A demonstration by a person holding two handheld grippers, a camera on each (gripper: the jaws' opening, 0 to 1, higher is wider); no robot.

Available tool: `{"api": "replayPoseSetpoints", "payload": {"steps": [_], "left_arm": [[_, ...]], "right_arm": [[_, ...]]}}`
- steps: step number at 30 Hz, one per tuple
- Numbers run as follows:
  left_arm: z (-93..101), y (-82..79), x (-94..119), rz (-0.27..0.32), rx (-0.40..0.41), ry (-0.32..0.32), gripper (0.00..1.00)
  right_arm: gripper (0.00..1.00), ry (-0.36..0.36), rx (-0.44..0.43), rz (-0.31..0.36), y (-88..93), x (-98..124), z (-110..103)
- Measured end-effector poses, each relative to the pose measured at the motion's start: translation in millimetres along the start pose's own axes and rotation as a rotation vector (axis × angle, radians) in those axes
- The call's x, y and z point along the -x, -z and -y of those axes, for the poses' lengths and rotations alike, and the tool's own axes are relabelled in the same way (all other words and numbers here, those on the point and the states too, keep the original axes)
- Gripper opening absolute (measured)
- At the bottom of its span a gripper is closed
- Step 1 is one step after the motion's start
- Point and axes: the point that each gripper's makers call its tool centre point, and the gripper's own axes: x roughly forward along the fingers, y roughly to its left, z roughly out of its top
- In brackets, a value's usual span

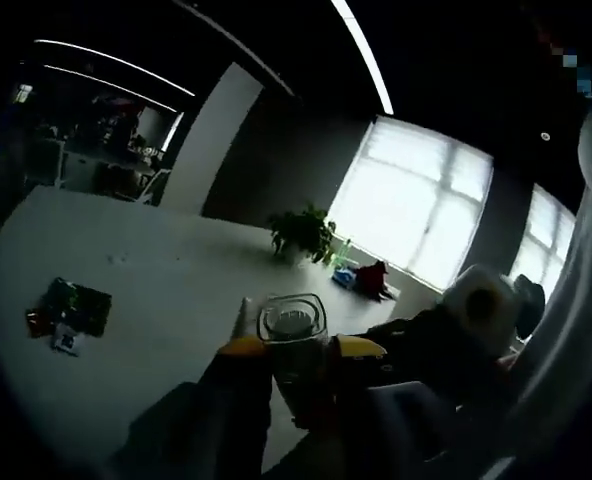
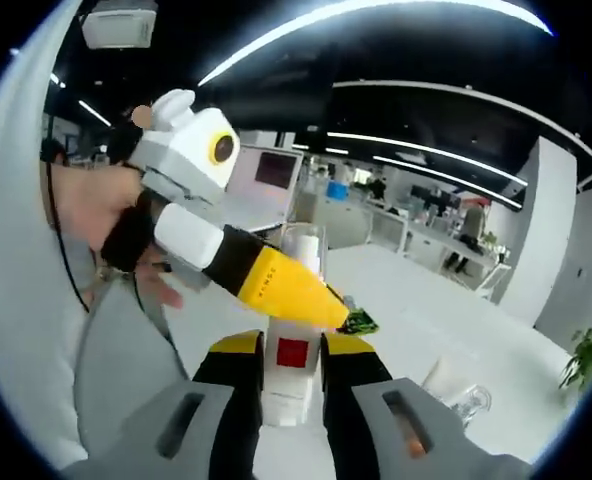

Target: Arrange the skincare products in the storage area until every visible bottle or jar stands upright without overlapping.

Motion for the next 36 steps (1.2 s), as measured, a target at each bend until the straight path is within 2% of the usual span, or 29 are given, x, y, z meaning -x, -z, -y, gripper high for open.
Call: {"api": "replayPoseSetpoints", "payload": {"steps": [2,6,10,11,12,16,20,21,24,28,36], "left_arm": [[8.6,-2.1,1,-0.023,-0.069,0.043,0.18],[23.6,-1.0,5,-0.073,-0.196,0.113,0.17],[45.3,-2.9,13,-0.109,-0.277,0.235,0.17],[49.9,-3.9,15,-0.115,-0.292,0.259,0.17],[55.2,-5.8,17,-0.111,-0.304,0.285,0.17],[76.5,-9.1,23,-0.132,-0.357,0.383,0.17],[98.3,-5.3,25,-0.183,-0.420,0.477,0.17],[101.3,-3.2,24,-0.199,-0.427,0.486,0.17],[106.3,1.8,19,-0.212,-0.469,0.485,0.16],[102.2,3.2,11,-0.204,-0.446,0.444,0.16],[106.2,7.6,-2,-0.205,-0.394,0.406,0.19]], "right_arm": [[0.23,-0.037,0.027,-0.009,-1.4,2,-5],[0.24,-0.107,0.003,-0.002,-2.1,7,-11],[0.25,-0.248,-0.061,0.039,-7.5,18,-23],[0.25,-0.269,-0.056,0.050,-9.7,21,-24],[0.25,-0.322,-0.045,0.069,-13.7,27,-28],[0.24,-0.414,-0.003,0.084,-20.6,43,-32],[0.23,-0.499,0.055,0.094,-24.4,52,-41],[0.23,-0.524,0.063,0.088,-23.0,54,-43],[0.22,-0.529,0.063,0.077,-18.8,54,-42],[0.21,-0.470,0.020,0.100,-13.3,53,-34],[0.20,-0.438,-0.006,0.109,-3.1,59,-28]]}}
